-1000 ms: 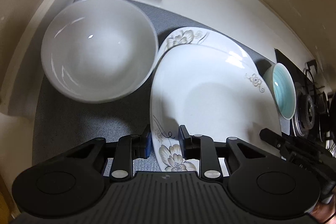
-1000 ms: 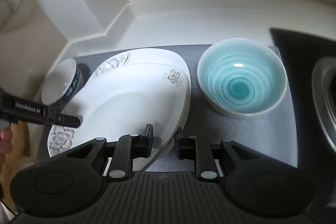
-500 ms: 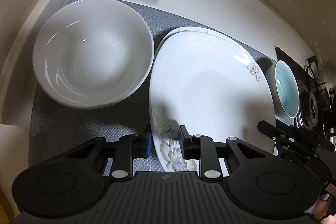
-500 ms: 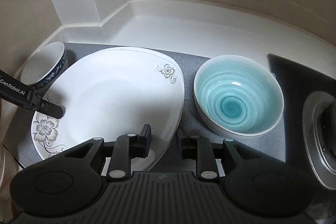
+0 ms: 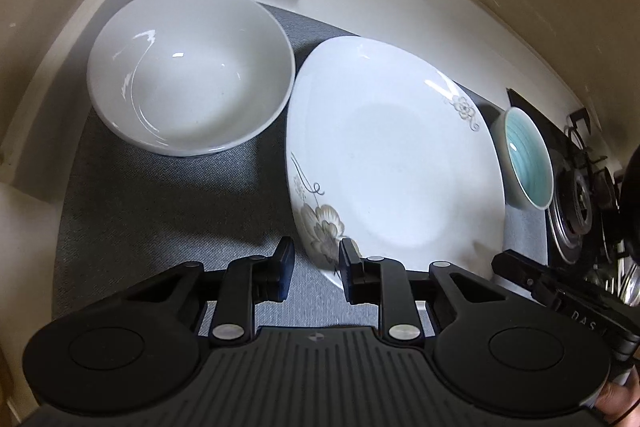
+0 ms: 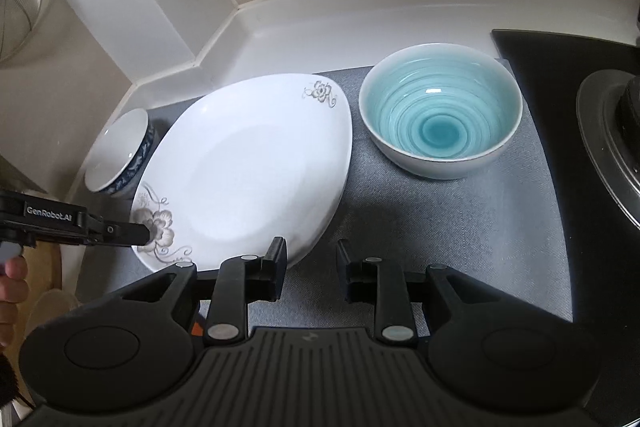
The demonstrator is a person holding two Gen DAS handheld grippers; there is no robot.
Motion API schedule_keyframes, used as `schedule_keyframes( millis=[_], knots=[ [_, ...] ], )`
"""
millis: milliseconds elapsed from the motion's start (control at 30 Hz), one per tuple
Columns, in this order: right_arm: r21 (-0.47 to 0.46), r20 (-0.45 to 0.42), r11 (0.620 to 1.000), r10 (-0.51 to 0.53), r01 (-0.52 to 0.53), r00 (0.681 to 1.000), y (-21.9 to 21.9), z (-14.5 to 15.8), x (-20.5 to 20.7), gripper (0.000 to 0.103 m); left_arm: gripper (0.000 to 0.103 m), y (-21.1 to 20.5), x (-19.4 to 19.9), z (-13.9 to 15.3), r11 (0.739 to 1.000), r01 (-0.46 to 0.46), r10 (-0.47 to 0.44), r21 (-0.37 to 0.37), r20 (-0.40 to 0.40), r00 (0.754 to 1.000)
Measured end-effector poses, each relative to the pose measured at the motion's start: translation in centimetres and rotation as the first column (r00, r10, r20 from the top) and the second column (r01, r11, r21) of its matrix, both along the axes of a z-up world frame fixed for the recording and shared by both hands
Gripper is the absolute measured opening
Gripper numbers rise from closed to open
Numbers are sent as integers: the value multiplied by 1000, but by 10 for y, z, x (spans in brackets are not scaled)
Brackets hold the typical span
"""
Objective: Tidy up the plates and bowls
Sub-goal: 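Move both grippers to the rim of the orange-brown plate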
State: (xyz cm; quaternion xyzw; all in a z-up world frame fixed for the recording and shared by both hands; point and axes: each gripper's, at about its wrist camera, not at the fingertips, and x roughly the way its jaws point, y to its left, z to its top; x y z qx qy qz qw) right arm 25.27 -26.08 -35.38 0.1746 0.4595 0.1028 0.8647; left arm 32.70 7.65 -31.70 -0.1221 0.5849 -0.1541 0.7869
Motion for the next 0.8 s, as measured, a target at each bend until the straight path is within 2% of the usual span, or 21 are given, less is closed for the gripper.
schedule_keyframes(
  millis=[100,233,300,367,433,500,533,567,700,800],
  knots=[
    [7,5,1000,-2,2,1000,-1,-4,3,29,26,-1,2,0,1000,-12,12,-4,-12,1000],
    [-31,17,999,6,-5,1000,4,4,0,25,26,-1,-8,11,1000,3,-3,24,9,1000],
    [-24,16,1000,0,1,1000,6,7,-7,26,27,-2,-13,16,999,-7,8,41,-11,1000],
    [8,1,1000,8,-8,1000,7,8,-17,29,34,-2,-20,22,999,-9,9,51,-16,1000],
    [27,-29,997,69,-68,997,14,7,-28,31,43,-4,-27,26,997,-3,4,78,-9,1000],
    [3,-54,991,131,-131,990,23,6,-40,49,46,-7,-33,29,994,7,-7,106,1,1000],
    [-4,-53,989,151,-151,987,28,6,-47,64,48,-8,-36,30,993,9,-10,121,5,1000],
    [-1,-41,986,164,-164,986,32,6,-54,71,49,-9,-37,29,991,11,-11,136,4,1000],
    [-25,-17,977,209,-210,978,53,-2,-75,76,51,-8,-49,28,989,24,-20,146,-27,999],
    [-38,-45,972,228,-230,973,68,-9,-78,76,54,-7,-59,27,989,49,-45,138,-30,999]
  ],
)
